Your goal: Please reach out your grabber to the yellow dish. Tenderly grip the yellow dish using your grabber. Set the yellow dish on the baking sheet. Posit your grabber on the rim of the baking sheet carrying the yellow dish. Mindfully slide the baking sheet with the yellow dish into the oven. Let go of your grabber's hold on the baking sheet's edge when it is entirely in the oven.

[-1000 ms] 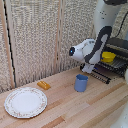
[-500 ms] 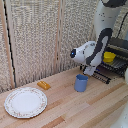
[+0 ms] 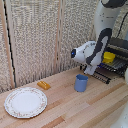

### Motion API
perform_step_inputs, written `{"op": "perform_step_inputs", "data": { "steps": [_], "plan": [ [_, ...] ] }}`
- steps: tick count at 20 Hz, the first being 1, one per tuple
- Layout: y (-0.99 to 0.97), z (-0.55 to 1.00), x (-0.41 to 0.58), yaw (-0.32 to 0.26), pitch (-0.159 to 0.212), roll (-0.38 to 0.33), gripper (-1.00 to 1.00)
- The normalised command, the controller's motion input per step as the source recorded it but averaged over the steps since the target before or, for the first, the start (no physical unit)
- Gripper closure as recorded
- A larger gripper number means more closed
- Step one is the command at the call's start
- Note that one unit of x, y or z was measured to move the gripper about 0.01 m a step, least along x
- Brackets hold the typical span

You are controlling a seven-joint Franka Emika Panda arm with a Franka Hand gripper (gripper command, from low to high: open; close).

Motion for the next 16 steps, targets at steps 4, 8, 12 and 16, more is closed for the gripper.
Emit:
{"op": "perform_step_inputs", "data": {
  "steps": [4, 8, 12, 16],
  "plan": [
    [-0.32, 0.68, 0.011, -0.024, 0.000, 0.169, 1.00],
    [-0.32, 0.75, 0.000, -0.045, -0.001, 0.158, 1.00],
    [-0.49, 0.76, 0.000, -0.050, -0.006, 0.152, 1.00],
    [-0.90, 0.45, -0.010, -0.004, -0.008, 0.134, 1.00]
  ]
}}
